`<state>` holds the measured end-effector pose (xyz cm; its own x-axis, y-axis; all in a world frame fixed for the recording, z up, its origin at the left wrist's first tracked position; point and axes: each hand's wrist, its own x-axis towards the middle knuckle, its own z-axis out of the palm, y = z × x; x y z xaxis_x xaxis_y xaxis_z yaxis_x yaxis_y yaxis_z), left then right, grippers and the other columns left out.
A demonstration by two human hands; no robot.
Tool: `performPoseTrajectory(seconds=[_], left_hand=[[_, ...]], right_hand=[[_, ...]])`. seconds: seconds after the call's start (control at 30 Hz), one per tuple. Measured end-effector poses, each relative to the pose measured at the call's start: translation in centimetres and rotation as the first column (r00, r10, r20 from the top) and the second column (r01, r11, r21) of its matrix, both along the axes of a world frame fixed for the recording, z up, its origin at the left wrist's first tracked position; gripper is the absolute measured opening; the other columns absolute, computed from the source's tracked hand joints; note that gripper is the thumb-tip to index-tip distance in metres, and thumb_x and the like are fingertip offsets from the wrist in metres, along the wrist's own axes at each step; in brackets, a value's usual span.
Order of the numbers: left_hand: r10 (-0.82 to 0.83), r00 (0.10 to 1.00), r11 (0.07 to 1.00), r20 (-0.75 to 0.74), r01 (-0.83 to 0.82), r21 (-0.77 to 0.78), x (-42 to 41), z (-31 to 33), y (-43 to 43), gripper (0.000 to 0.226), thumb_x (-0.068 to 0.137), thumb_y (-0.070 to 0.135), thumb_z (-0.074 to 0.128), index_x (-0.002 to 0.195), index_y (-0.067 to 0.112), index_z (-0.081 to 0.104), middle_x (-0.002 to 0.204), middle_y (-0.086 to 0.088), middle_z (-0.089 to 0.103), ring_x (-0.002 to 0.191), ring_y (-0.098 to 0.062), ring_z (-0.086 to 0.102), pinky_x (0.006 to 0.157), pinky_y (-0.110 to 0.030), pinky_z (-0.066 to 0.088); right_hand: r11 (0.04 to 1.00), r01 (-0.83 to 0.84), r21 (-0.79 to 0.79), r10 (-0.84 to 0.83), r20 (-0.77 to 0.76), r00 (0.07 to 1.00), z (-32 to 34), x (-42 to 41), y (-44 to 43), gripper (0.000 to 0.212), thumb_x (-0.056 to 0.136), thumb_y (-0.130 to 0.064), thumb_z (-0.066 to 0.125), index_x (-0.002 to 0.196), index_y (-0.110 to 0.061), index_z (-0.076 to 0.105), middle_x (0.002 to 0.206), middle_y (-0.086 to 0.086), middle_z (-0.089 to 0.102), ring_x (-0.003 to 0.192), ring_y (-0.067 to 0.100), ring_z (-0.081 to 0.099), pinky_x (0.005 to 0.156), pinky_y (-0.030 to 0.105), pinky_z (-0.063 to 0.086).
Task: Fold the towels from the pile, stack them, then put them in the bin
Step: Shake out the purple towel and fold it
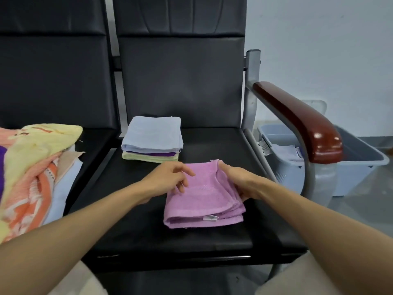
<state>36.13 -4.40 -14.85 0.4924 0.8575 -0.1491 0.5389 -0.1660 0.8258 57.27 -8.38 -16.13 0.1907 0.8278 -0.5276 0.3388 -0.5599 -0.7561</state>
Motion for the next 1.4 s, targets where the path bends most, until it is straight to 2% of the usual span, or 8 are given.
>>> performPoseTrajectory(seconds=[0.2,0.37,0.57,0.7,0.8,0.93,1.2,1.4], left_hand=[[-0.102,0.968,0.983,-0.228,0.132,0.125,-2.6,0.5,0.5,0.026,0.091,0.010,0.049,0.100,0.027,0.065,0.085,0.005,0.066,0.083,-0.009,0.064,0.082,-0.029,0.051],[-0.092,0.950,0.980,-0.300,0.139,0.140,-2.9,0.7,0.7,0.032,0.093,0.016,0.047,0.123,0.023,0.056,0.102,0.006,0.060,0.099,-0.013,0.060,0.088,-0.029,0.048],[0.050,0.957,0.996,-0.285,-0.026,0.085,-4.0,0.0,1.4,0.032,0.097,0.023,0.043,0.128,0.016,0.048,0.124,-0.001,0.055,0.110,-0.018,0.057,0.091,-0.032,0.044],[0.254,0.963,0.967,-0.091,-0.256,-0.013,-3.6,-1.0,1.9,0.043,0.098,0.040,0.040,0.129,0.010,0.044,0.117,-0.006,0.061,0.105,-0.023,0.061,0.085,-0.037,0.048],[0.435,0.887,0.872,0.156,-0.372,-0.318,-3.0,-1.1,1.4,0.056,0.097,0.054,0.038,0.130,0.011,0.047,0.105,-0.007,0.066,0.095,-0.023,0.064,0.078,-0.037,0.054],[0.570,0.704,0.637,0.424,-0.053,-0.769,-3.2,-0.2,0.2,0.046,0.094,0.055,0.050,0.109,0.015,0.066,0.092,-0.009,0.073,0.086,-0.027,0.067,0.067,-0.038,0.054],[0.449,0.767,0.830,0.459,-0.168,-0.531,-5.5,1.7,0.6,0.027,0.085,0.018,0.067,0.112,0.015,0.064,0.104,-0.007,0.072,0.099,-0.025,0.066,0.088,-0.040,0.054],[0.261,0.923,0.964,0.284,-0.234,-0.124,-7.8,4.2,4.3,0.027,0.092,0.024,0.060,0.117,0.032,0.052,0.112,0.005,0.066,0.101,-0.014,0.064,0.088,-0.035,0.053]], right_hand=[[0.988,-0.148,-0.048,0.136,0.725,0.676,-1.7,-3.6,1.3,0.091,0.081,-0.080,0.037,0.132,-0.006,0.048,0.130,0.010,0.057,0.116,0.030,0.056,0.088,0.037,0.042],[0.981,-0.189,-0.048,0.147,0.820,0.554,-1.2,-4.5,1.7,0.058,0.100,-0.051,0.032,0.134,-0.005,0.043,0.130,0.015,0.055,0.115,0.033,0.055,0.089,0.039,0.041],[0.921,-0.268,0.283,0.055,0.587,0.808,1.4,-5.1,1.8,0.040,0.101,-0.039,0.040,0.119,-0.004,0.046,0.115,0.014,0.059,0.100,0.031,0.056,0.078,0.032,0.039],[0.837,-0.109,0.536,0.080,0.077,0.994,4.3,-6.5,1.1,0.028,0.101,-0.038,0.043,0.114,-0.016,0.056,0.105,-0.001,0.065,0.097,0.017,0.063,0.077,0.025,0.049],[0.832,0.019,0.555,0.119,-0.213,0.970,5.7,-7.4,0.9,0.022,0.100,-0.039,0.045,0.107,-0.024,0.060,0.095,-0.003,0.070,0.083,0.010,0.069,0.065,0.022,0.054],[0.855,0.250,0.454,0.059,-0.565,0.823,6.5,-7.5,1.1,0.023,0.100,-0.032,0.049,0.097,-0.015,0.064,0.067,-0.003,0.071,0.060,0.011,0.068,0.049,0.023,0.051],[0.869,0.261,0.420,-0.021,-0.496,0.868,5.2,-6.9,1.6,0.049,0.095,-0.052,0.048,0.091,-0.010,0.072,0.078,0.003,0.074,0.074,0.019,0.072,0.065,0.029,0.054],[0.861,0.166,0.481,0.033,-0.378,0.925,5.1,-7.6,4.3,0.017,0.093,-0.021,0.061,0.110,-0.020,0.066,0.099,-0.001,0.074,0.090,0.015,0.071,0.068,0.029,0.056]])
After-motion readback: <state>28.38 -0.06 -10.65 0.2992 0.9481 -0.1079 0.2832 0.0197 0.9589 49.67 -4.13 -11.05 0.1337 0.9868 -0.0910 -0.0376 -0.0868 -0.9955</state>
